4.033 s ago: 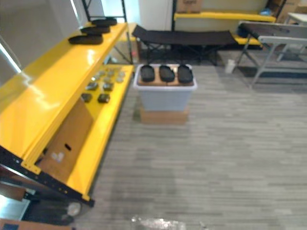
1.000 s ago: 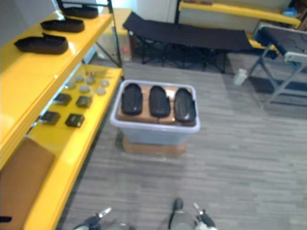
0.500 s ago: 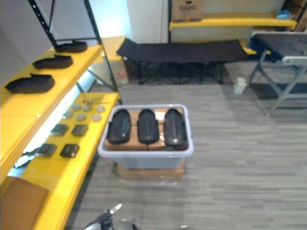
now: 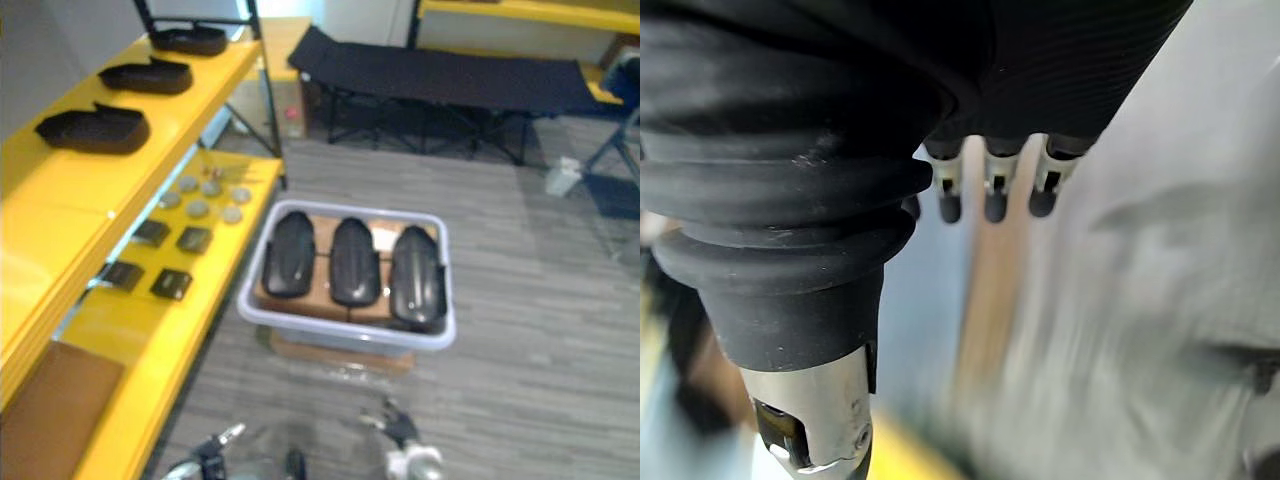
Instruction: Walk over and take plastic housings, then place them on the shelf
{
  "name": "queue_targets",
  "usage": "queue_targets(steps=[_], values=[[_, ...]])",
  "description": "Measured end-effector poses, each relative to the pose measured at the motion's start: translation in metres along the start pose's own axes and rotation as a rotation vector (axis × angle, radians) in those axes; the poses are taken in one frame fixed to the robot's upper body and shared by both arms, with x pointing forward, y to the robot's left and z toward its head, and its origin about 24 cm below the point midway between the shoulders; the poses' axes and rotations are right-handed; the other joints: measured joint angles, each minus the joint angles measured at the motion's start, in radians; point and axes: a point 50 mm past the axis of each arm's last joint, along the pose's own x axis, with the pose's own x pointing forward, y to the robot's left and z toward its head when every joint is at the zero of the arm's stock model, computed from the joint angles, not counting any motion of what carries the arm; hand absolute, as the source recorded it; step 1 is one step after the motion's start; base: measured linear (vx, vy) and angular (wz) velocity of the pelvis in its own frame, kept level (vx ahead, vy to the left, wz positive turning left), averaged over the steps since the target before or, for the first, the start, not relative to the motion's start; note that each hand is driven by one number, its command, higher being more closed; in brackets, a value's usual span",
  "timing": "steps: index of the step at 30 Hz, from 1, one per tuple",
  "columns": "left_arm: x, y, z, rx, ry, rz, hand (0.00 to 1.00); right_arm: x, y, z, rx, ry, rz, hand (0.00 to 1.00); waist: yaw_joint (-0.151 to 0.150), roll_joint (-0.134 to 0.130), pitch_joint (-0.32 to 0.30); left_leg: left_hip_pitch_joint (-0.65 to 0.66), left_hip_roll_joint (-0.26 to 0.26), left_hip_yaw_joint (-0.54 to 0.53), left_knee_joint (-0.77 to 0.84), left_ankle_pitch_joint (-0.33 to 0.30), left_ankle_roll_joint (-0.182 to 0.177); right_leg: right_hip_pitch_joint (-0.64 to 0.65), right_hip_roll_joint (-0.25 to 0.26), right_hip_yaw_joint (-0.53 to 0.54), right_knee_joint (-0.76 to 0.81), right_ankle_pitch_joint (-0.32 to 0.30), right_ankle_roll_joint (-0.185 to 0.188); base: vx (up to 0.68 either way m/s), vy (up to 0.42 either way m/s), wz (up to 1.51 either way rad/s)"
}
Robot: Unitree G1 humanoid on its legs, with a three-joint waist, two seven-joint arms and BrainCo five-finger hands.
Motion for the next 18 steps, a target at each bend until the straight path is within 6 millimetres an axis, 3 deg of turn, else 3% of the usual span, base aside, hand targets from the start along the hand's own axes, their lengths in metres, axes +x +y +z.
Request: queue_targets(steps=[2,3,4,5,7,8,9,10,11,12,13,15,16,18], values=[[0.001,0.005,0.006,0.038,-0.008,0.007,0.00,0.010,0.022,0.053,-0.183,-0.179,0.259,0.00,0.031,-0.007,0.002,0.001,0.031,-0.005,0.011,0.000,0.000,0.008,0.034,0.001,-0.010,0.060,-0.005,0.17,0.007,0.15],[0.001,0.008,0.008,0.052,-0.013,0.011,0.00,0.011,0.027,0.070,-0.181,-0.247,0.305,0.00,0.035,-0.011,0.008,0.000,0.040,-0.005,0.025,0.000,0.000,0.005,0.041,0.001,0.007,0.072,-0.009,0.13,-0.028,0.07],[0.001,0.011,0.008,0.090,-0.014,0.017,0.00,0.010,0.031,0.106,-0.168,-0.391,0.346,0.00,0.039,-0.004,0.020,0.000,0.061,-0.010,0.047,0.000,0.000,-0.013,0.048,0.009,0.033,0.018,-0.022,0.09,-0.039,-0.02],[0.001,0.018,0.010,0.130,-0.016,0.032,0.00,0.004,0.018,0.159,-0.170,-0.585,0.314,0.00,0.042,-0.011,0.036,-0.003,0.083,-0.007,0.074,0.000,0.000,-0.039,0.073,0.013,0.022,-0.042,-0.047,0.09,-0.046,-0.09],[0.002,0.023,0.013,0.163,-0.026,0.042,0.00,-0.005,-0.006,0.204,-0.180,-0.743,0.190,0.00,0.048,-0.028,0.051,-0.019,0.088,0.002,0.102,0.000,0.000,-0.080,0.081,0.018,0.001,-0.043,-0.056,-0.01,-0.035,-0.15],[0.002,0.024,0.017,0.188,-0.041,0.042,0.00,-0.015,-0.030,0.237,-0.162,-0.860,0.059,0.00,0.051,-0.049,0.063,-0.043,0.083,0.006,0.131,-0.003,-0.004,-0.122,0.081,0.030,-0.018,-0.025,-0.051,-0.03,-0.084,-0.08],[0.002,0.023,0.021,0.219,-0.070,0.037,0.00,-0.034,-0.065,0.275,-0.107,-0.999,-0.136,0.00,0.052,-0.066,0.080,-0.074,0.079,0.016,0.180,-0.038,-0.031,-0.175,0.078,0.041,-0.040,0.078,-0.053,-0.03,-0.123,-0.12],[0.002,0.018,0.024,0.227,-0.092,0.026,0.00,-0.057,-0.094,0.302,-0.052,-1.112,-0.322,0.00,0.057,-0.047,0.111,-0.092,0.095,0.025,0.234,-0.100,-0.037,-0.189,0.089,0.040,-0.032,0.070,-0.076,-0.03,-0.119,-0.17],[0.001,0.016,0.024,0.224,-0.098,0.021,0.00,-0.069,-0.105,0.312,-0.032,-1.161,-0.404,0.00,0.062,-0.035,0.120,-0.109,0.106,0.025,0.258,-0.116,-0.042,-0.189,0.101,0.049,-0.046,0.070,-0.076,-0.04,-0.120,-0.34],[0.001,0.014,0.027,0.222,-0.112,0.021,0.00,-0.095,-0.123,0.328,-0.013,-1.248,-0.573,0.00,0.062,-0.030,0.143,-0.148,0.112,0.029,0.292,-0.123,-0.044,-0.197,0.111,0.066,-0.080,0.070,-0.076,-0.04,-0.087,-0.27],[0.001,0.012,0.029,0.222,-0.120,0.019,0.00,-0.104,-0.129,0.330,-0.011,-1.268,-0.631,0.00,0.059,-0.022,0.158,-0.161,0.114,0.029,0.301,-0.125,-0.045,-0.200,0.112,0.066,-0.088,0.070,-0.076,-0.07,-0.098,-0.20],[0.001,0.004,0.039,0.232,-0.167,0.007,0.00,-0.129,-0.154,0.320,0.017,-1.263,-0.818,0.00,0.054,0.005,0.215,-0.177,0.118,0.027,0.318,-0.129,-0.045,-0.204,0.117,0.066,-0.098,0.070,-0.076,-0.11,-0.057,-0.05],[-0.001,0.002,0.045,0.237,-0.204,0.008,0.00,-0.144,-0.175,0.301,0.088,-1.215,-0.981,0.00,0.051,0.017,0.234,-0.201,0.121,0.026,0.325,-0.129,-0.045,-0.226,0.121,0.069,-0.097,0.072,-0.078,-0.12,-0.046,-0.07],[-0.002,0.001,0.050,0.233,-0.235,0.014,0.00,-0.157,-0.197,0.279,0.178,-1.149,-1.150,0.00,0.049,0.016,0.245,-0.242,0.131,0.026,0.342,-0.130,-0.046,-0.262,0.131,0.076,-0.094,0.082,-0.086,-0.09,-0.043,-0.13]])
